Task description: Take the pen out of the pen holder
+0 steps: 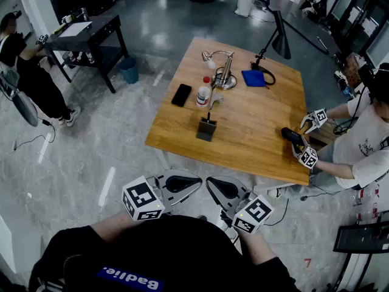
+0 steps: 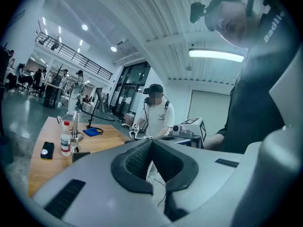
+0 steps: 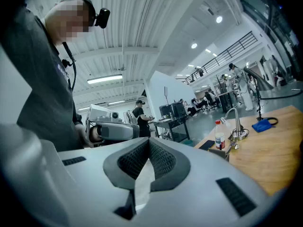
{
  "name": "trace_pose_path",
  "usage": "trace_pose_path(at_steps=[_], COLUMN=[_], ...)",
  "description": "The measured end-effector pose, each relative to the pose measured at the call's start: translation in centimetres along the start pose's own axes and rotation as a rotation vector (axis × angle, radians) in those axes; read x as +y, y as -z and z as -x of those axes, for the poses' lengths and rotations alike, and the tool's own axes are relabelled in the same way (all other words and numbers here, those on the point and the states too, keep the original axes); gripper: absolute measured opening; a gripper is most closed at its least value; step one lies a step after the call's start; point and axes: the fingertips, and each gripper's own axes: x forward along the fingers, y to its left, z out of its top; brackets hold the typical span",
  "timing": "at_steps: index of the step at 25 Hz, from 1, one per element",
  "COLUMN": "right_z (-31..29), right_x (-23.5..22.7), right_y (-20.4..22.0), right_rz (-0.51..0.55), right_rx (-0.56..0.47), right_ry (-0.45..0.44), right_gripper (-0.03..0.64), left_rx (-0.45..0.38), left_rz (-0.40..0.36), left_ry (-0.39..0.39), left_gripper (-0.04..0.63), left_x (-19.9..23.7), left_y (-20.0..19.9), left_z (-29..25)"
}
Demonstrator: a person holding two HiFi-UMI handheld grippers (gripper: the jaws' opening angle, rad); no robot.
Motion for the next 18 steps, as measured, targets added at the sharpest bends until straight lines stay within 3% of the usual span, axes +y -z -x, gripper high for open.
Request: trace_pose_path(at_steps=[18], right_z=[-2.6], right_x=[-1.4], right_y=[-0.1], right_rz=[-0.032], right_rx=[-0.003], right_ry=[0.031], right_gripper=[0.005], left_rx=[0.011], left_rz=[0.02], left_ry=[0.029], left_gripper=[0.0], left_x=[3.2], left_y=[0.4], left_z=[0.7])
